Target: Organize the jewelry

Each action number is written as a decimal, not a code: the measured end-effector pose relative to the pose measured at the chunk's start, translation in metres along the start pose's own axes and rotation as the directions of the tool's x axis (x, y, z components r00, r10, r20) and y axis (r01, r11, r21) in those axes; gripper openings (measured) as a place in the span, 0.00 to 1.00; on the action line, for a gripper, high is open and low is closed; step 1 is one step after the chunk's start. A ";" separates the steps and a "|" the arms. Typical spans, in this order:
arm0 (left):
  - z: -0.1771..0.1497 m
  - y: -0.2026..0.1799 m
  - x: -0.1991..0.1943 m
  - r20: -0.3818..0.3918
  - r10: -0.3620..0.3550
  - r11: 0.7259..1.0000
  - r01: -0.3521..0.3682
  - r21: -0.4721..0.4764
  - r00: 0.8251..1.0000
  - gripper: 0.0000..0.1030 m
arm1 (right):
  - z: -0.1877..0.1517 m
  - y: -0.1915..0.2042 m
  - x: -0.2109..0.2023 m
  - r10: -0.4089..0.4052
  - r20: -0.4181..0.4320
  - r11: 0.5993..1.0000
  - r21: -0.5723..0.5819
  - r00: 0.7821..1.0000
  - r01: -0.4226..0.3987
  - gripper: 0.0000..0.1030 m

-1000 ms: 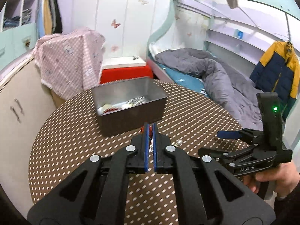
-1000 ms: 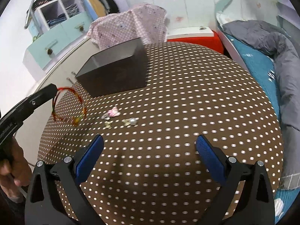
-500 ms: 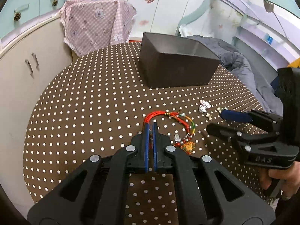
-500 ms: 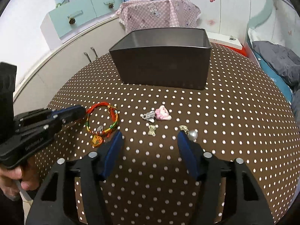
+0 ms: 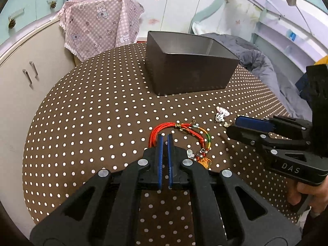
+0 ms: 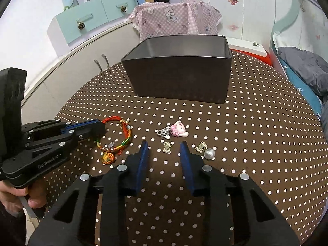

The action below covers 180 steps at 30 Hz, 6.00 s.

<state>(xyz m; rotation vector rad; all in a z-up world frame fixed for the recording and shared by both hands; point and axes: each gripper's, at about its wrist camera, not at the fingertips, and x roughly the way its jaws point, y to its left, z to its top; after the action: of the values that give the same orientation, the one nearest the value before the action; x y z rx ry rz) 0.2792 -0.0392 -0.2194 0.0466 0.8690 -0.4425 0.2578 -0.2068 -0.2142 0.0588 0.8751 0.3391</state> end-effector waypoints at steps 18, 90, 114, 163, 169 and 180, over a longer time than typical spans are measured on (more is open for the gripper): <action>0.002 0.008 -0.010 0.057 0.053 0.998 -0.051 -0.041 0.997 0.89 | 0.000 0.001 0.009 0.004 -0.008 1.000 -0.005 1.000 -0.004 0.29; 0.130 -0.003 -0.077 0.302 -0.074 0.996 0.058 0.063 0.950 0.03 | 0.129 -0.013 -0.079 0.030 0.230 0.992 -0.123 0.973 -0.002 0.06; 0.147 0.008 -0.057 0.293 0.087 0.996 -0.084 -0.023 0.952 0.93 | 0.151 -0.055 -0.041 0.034 0.178 0.993 0.106 0.984 -0.053 0.92; 0.025 -0.051 -0.012 0.123 0.032 0.988 -0.050 0.149 0.992 0.93 | -0.013 -0.062 -0.070 -0.132 0.074 0.974 0.195 0.988 0.115 0.92; 0.026 -0.067 0.021 0.054 0.034 0.970 -0.046 0.237 0.998 0.93 | -0.020 -0.064 -0.057 -0.126 0.040 0.975 0.192 0.991 0.117 0.92; 0.032 -0.061 0.039 -0.063 -0.106 0.966 0.118 0.228 0.992 0.15 | -0.022 -0.064 -0.039 -0.125 0.002 0.977 0.176 0.992 0.123 0.92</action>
<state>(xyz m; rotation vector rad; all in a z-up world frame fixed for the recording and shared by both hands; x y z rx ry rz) 0.3003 -0.1156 -0.2195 0.2252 0.8685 -0.6499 0.2355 -0.2816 -0.2117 0.1684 0.8899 0.1445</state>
